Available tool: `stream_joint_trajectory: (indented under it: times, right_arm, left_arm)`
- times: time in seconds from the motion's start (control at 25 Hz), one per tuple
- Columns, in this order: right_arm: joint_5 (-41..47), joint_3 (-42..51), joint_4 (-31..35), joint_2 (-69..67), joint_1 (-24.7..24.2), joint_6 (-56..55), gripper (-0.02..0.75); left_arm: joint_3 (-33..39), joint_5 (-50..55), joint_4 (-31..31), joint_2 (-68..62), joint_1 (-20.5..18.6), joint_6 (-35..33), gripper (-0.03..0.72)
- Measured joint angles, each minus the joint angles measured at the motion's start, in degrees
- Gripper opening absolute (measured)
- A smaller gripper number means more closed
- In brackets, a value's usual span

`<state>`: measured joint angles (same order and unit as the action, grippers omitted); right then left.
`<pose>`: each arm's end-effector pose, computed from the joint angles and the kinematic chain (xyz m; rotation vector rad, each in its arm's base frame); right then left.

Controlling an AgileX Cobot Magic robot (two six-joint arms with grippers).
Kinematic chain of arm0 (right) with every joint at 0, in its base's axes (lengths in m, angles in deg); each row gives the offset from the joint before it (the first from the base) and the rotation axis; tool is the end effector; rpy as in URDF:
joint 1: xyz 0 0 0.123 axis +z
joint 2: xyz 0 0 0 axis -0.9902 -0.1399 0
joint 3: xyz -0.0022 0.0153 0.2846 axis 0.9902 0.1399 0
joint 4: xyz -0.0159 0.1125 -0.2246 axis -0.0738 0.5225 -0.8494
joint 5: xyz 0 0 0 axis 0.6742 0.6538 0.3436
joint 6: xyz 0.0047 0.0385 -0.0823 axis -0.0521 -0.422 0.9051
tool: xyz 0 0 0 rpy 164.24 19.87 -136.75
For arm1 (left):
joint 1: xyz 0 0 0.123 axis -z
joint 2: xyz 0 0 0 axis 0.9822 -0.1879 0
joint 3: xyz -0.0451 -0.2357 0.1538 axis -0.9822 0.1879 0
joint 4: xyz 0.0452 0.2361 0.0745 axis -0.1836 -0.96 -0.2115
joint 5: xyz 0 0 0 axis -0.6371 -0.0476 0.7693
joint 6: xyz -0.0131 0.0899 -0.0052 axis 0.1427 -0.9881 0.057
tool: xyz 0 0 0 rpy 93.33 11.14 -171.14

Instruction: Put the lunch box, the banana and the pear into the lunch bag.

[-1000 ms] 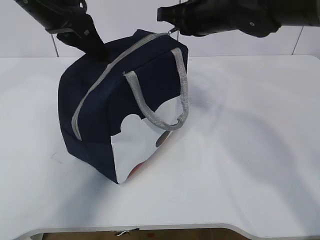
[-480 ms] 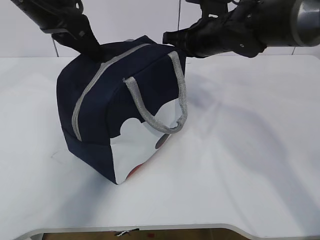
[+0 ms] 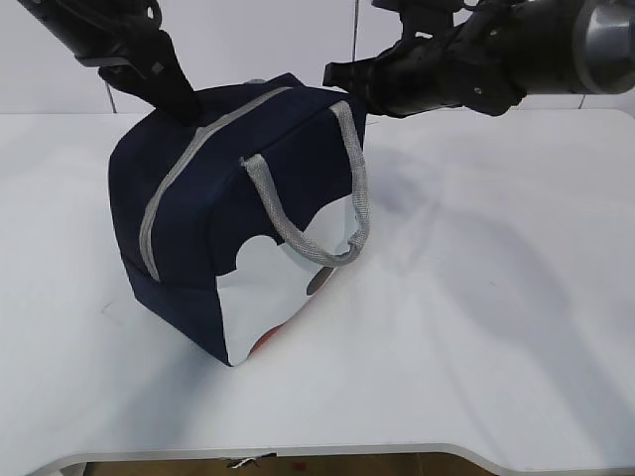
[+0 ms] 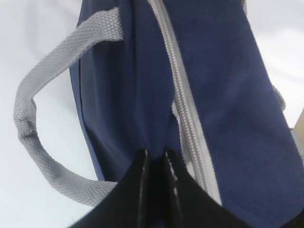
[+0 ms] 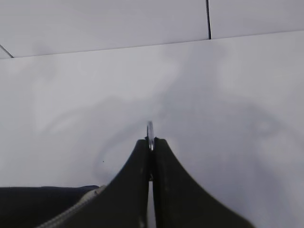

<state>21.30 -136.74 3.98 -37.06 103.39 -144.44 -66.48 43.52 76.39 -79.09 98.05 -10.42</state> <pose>0.4477 0.1640 0.2379 0.0299 2.1294 0.2948 0.3577 -0.1592 0.3309 1.1840 2.3842 -0.4791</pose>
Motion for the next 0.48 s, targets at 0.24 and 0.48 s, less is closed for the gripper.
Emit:
stream_joint_trajectory:
  times: [0.24,0.48]
  right_arm:
    - [-0.04,0.0,0.22,0.64,0.0,0.0,0.017]
    - [-0.99,-0.67,0.93,-3.23,-0.05,0.0,0.017]
  left_arm:
    - [0.0,0.46,0.01,0.27,0.0,-0.09,0.024]
    - [0.0,0.25,0.0,0.4,0.0,-0.09,0.024]
